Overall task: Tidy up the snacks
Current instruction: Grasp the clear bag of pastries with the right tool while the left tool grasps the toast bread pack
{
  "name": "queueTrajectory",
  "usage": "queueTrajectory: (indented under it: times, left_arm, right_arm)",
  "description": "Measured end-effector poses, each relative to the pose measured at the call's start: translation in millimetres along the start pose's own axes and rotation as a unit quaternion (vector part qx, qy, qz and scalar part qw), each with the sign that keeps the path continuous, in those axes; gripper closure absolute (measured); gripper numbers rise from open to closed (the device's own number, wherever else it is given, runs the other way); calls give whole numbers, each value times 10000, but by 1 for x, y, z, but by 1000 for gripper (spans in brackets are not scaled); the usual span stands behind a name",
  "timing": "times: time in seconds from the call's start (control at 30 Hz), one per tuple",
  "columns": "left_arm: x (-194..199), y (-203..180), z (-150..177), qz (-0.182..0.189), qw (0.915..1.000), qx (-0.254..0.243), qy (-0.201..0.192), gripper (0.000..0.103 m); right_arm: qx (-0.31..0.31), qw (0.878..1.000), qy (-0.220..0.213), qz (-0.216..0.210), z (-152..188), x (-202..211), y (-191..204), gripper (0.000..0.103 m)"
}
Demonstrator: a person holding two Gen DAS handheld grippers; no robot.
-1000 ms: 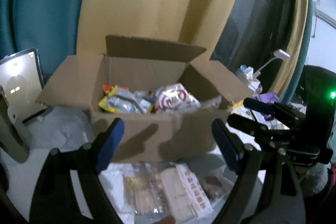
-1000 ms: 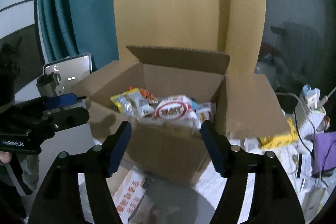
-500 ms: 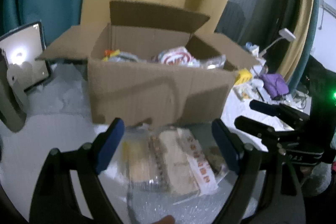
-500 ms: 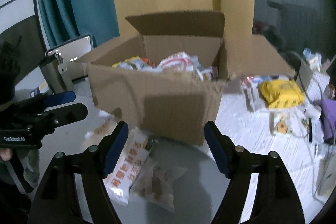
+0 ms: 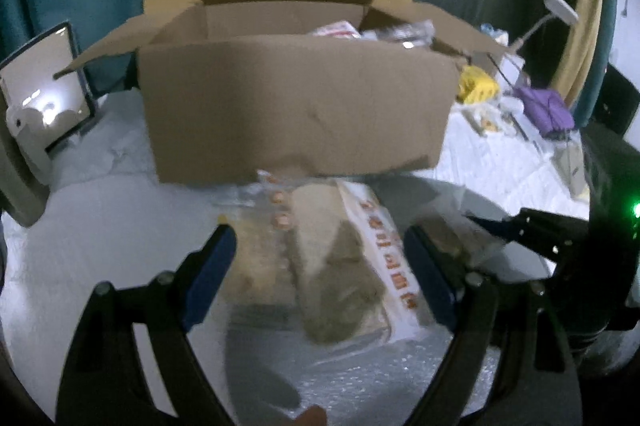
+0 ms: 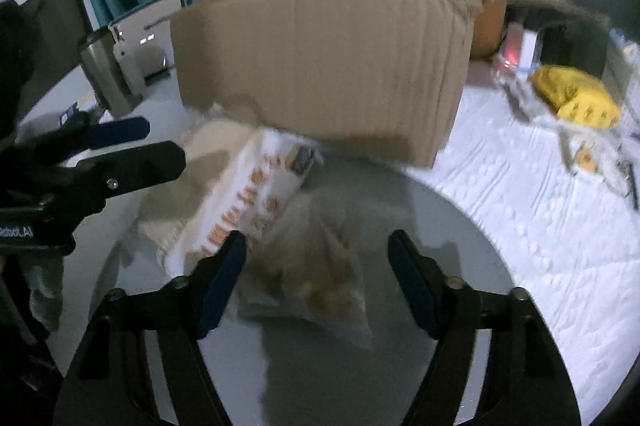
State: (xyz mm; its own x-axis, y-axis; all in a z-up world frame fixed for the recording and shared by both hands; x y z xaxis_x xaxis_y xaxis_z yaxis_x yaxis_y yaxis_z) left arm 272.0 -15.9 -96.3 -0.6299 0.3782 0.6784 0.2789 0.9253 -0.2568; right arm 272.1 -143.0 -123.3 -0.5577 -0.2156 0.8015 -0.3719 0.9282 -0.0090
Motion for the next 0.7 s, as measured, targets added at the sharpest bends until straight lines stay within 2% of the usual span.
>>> queueTrajectory:
  times: [0.13,0.3,0.37,0.47,0.6,0.7]
  left_arm:
    - [-16,-12,3,-136,9995,-144,242,16]
    - [-41,-26,9,-294,9971,-367,599,16]
    - [-50,-33,11,-418,9960,-508,601,12]
    - [-58,-39,7,-256,9967,-285,713,11]
    - [-67,-60,5,-142,9958,-468,769,11]
    - [-81,-74,8,-19,9944,-501,925,1]
  right_arm:
    - [-33,9999,-90,34,4,6,-11,48]
    - [-366,9991,-195,101,9,16,-43,48]
    - [-527,9983,-227,102,11,21,-58,48]
    - [-769,9967,-255,77,17,28,-80,48]
    - [-1000,9947,-226,41,29,32,-102,48]
    - [-1229,9921,-240,-91,32,36,-113,48]
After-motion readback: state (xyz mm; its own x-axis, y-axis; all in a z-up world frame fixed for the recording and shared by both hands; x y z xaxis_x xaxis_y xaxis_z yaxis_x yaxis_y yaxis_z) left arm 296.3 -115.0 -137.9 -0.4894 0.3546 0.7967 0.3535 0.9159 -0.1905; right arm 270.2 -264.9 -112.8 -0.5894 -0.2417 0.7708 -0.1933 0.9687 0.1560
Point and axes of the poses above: each gripper's, at about its wrist camera, not at the fingertips, and x roughly against the way its jaws point, y to its left, z to its underside, the point moved 3 cm from there along -x, roughly the way its jaws point, and after that the axes turned 14 degrees about z, right-handed, at the moved point
